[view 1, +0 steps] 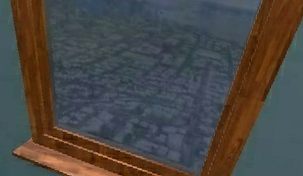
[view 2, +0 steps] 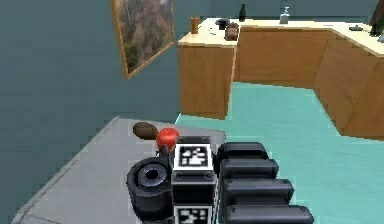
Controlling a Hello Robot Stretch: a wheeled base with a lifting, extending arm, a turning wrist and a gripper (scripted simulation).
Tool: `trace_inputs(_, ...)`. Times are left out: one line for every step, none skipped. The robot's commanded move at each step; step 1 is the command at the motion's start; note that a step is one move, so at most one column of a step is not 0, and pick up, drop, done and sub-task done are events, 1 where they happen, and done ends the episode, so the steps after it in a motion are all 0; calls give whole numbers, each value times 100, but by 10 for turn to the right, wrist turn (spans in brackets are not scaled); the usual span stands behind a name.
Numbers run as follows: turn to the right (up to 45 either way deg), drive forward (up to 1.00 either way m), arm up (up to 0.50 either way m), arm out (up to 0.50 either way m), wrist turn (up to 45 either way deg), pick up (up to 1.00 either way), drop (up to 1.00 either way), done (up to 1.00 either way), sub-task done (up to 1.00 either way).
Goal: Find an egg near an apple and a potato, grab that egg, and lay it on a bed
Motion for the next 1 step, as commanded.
trace_inputs(0,0,-16,0,0,0,0,0,0)
